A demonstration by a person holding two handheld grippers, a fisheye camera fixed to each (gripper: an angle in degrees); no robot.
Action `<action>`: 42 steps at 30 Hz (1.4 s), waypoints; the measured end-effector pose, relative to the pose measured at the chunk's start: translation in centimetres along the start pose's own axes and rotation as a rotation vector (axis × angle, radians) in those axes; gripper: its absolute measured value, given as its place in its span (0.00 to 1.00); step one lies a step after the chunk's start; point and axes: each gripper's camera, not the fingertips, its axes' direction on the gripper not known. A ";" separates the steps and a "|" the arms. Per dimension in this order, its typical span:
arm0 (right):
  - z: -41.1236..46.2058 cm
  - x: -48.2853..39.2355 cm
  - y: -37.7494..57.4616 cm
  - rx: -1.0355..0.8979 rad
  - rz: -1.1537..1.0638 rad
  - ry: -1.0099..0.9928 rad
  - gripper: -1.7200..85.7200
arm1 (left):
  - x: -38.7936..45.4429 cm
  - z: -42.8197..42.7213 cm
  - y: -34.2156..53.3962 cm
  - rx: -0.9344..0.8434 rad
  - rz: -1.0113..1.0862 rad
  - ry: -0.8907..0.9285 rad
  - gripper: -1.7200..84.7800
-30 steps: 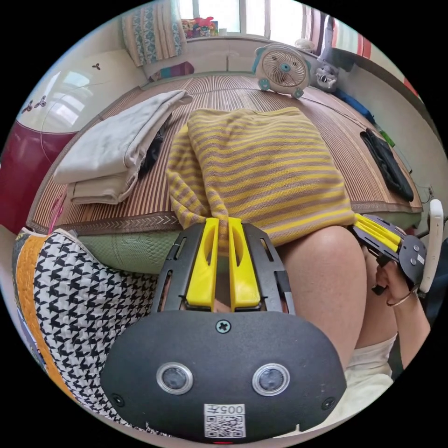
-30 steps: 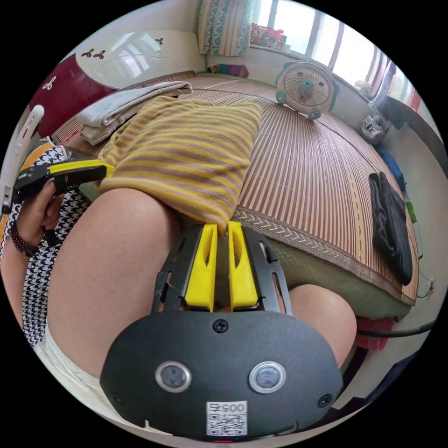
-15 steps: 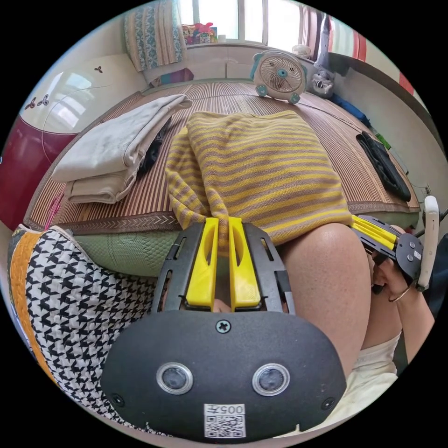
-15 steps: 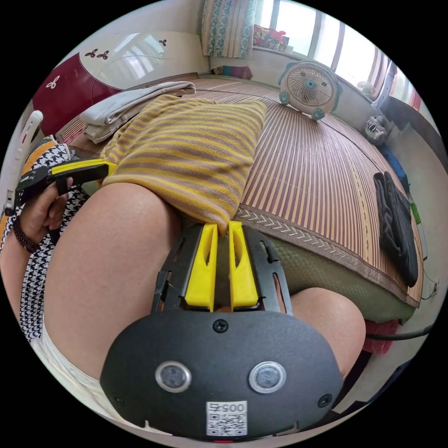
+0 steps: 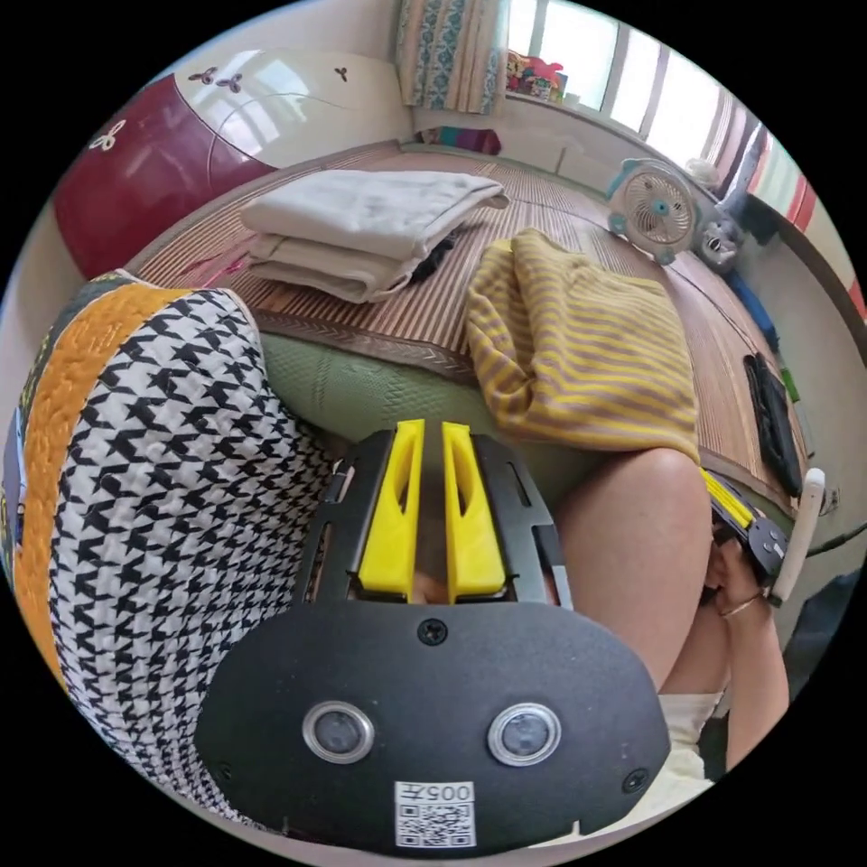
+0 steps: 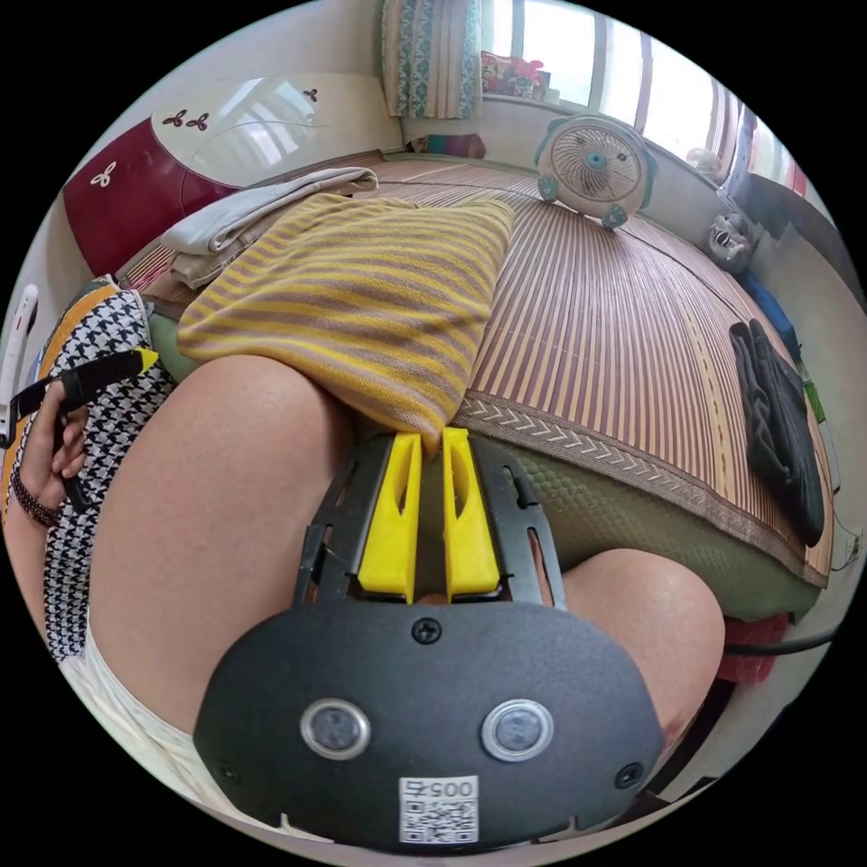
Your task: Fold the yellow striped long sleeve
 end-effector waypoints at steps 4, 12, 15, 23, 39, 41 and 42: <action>0.1 0.1 0.2 0.006 -0.005 0.006 0.06 | -2.5 -0.4 -0.1 0.043 -0.047 0.218 0.13; 0.1 0.5 0.4 0.011 -0.010 0.009 0.06 | -2.5 1.1 -1.9 0.077 -0.001 0.399 0.18; 0.2 0.8 0.5 0.013 -0.009 0.008 0.06 | -2.6 2.6 -3.1 0.018 -0.008 0.352 0.18; 0.2 1.9 0.5 0.016 -0.004 -0.002 0.06 | -3.2 6.0 -5.0 -0.052 -0.052 0.396 0.17; -4.2 5.7 -0.4 -0.007 0.026 -0.077 0.12 | -3.1 6.3 -7.1 -0.068 0.031 0.385 0.14; -7.0 7.3 -1.5 0.069 0.009 -0.108 0.14 | -3.1 6.4 -7.3 -0.067 0.038 0.391 0.14; -7.6 7.8 -2.0 0.089 0.013 -0.110 0.15 | -3.1 6.5 -7.3 -0.067 0.040 0.398 0.14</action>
